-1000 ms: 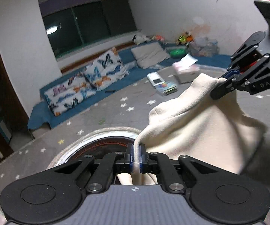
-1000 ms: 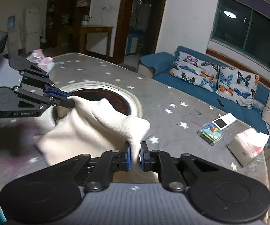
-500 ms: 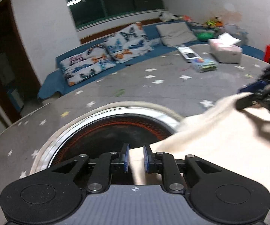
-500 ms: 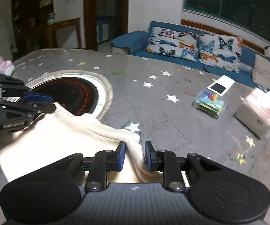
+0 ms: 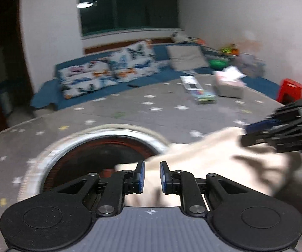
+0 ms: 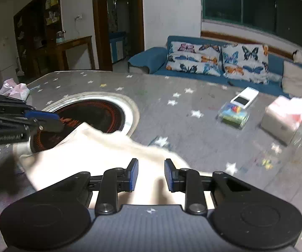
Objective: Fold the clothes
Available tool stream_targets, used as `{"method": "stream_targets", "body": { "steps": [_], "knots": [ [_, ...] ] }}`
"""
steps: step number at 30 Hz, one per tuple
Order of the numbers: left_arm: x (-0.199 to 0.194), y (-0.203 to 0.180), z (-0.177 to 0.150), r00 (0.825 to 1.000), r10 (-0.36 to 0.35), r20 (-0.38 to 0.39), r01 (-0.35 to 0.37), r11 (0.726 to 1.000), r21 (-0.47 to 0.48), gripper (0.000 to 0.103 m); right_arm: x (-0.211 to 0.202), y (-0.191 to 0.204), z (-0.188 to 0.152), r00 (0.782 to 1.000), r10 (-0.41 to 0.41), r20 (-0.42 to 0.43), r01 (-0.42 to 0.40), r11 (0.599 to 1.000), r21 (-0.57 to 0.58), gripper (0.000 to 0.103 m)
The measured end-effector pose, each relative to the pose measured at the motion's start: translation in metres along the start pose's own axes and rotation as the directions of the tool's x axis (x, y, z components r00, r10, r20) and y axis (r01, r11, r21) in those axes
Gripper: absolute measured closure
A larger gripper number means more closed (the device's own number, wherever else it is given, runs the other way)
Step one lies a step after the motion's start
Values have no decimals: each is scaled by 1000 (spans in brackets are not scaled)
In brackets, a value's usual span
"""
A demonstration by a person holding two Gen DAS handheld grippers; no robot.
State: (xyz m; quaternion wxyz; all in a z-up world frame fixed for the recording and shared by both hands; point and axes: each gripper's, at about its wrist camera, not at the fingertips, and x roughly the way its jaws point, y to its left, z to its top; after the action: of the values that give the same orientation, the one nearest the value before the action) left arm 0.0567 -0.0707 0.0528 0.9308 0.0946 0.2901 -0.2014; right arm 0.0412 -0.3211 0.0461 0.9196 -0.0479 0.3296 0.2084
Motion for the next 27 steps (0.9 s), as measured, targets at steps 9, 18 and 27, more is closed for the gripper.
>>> {"method": "stream_targets", "body": {
  "steps": [9,18,27],
  "knots": [
    [46,-3,-6,991,50,-121,-50,999,5,86,10,-17,-22,1000,-10,-27,13,993,114,80],
    [58,-23,19,996,-3,-91,6,1000,27,87,15,-26,-4,1000,-4,-6,5,991,133,83],
    [83,-21,23,991,13,-133,-11,1000,14,85,48,-20,8,996,-9,-85,16,996,85,87]
  ]
}}
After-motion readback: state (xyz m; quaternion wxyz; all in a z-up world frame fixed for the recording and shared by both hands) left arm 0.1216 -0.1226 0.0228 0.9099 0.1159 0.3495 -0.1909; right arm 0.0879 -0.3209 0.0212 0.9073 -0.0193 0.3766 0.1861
